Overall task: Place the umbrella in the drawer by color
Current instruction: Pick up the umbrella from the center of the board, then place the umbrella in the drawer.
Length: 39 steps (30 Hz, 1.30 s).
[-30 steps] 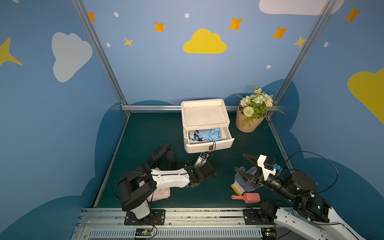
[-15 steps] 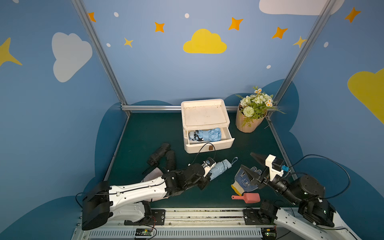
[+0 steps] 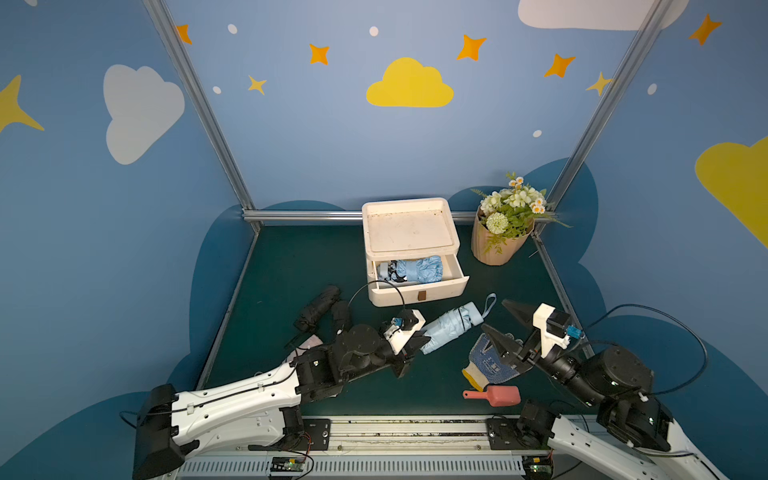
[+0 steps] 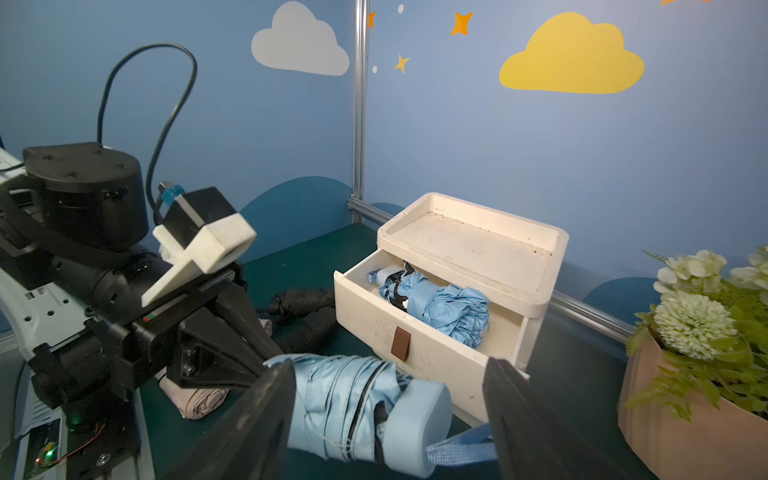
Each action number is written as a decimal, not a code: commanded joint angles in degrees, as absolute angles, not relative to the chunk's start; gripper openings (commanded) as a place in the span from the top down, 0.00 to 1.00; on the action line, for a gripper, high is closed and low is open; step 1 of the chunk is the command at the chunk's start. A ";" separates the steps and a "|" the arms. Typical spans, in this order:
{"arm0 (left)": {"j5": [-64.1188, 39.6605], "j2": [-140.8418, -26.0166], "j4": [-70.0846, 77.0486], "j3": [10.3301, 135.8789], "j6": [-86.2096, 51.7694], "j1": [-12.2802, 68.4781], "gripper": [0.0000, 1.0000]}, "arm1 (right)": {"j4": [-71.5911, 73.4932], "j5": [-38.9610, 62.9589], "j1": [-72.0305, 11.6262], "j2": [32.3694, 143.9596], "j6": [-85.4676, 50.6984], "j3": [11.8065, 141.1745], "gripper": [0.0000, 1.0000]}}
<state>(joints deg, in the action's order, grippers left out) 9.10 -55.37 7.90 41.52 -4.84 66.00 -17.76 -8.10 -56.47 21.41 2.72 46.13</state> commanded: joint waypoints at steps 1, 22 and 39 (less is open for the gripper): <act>16.55 -53.86 17.05 43.82 -4.45 65.32 0.97 | -13.41 -3.02 -56.51 24.24 0.32 47.90 0.25; 17.51 -55.54 35.04 41.70 -9.42 61.52 0.98 | 11.04 -0.80 -56.03 43.70 -20.58 42.59 0.40; 12.62 -57.20 37.49 41.43 -10.63 61.52 0.98 | 13.43 -0.26 -55.55 45.36 -21.14 43.39 0.61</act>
